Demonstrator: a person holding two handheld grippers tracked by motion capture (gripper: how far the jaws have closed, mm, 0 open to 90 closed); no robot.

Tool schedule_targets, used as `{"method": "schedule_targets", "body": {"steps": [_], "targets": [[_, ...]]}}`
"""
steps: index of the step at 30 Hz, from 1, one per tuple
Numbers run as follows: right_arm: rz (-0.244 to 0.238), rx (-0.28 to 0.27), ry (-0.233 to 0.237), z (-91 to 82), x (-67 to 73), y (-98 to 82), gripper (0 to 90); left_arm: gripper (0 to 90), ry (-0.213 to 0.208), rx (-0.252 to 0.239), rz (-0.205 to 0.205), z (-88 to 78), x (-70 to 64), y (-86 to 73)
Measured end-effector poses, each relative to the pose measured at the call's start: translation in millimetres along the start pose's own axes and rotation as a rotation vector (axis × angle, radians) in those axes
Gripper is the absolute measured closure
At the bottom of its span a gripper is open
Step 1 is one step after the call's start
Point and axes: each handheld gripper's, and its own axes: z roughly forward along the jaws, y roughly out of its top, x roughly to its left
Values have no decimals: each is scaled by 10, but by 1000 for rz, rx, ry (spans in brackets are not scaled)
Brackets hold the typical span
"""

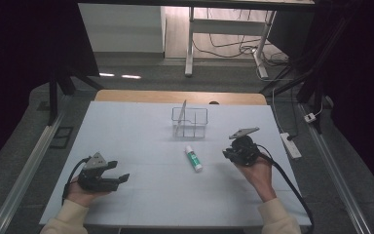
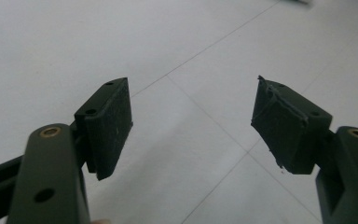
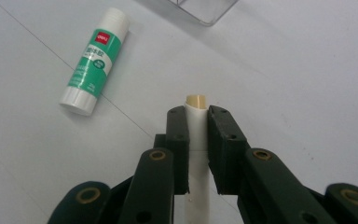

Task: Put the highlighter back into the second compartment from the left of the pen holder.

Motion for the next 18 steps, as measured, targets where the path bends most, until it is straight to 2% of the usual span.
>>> {"method": "schedule_targets", "body": {"steps": [18], "targets": [[21,-95,20,-135,-59,21,785,284,-13,-6,-10,0,5,0]]}}
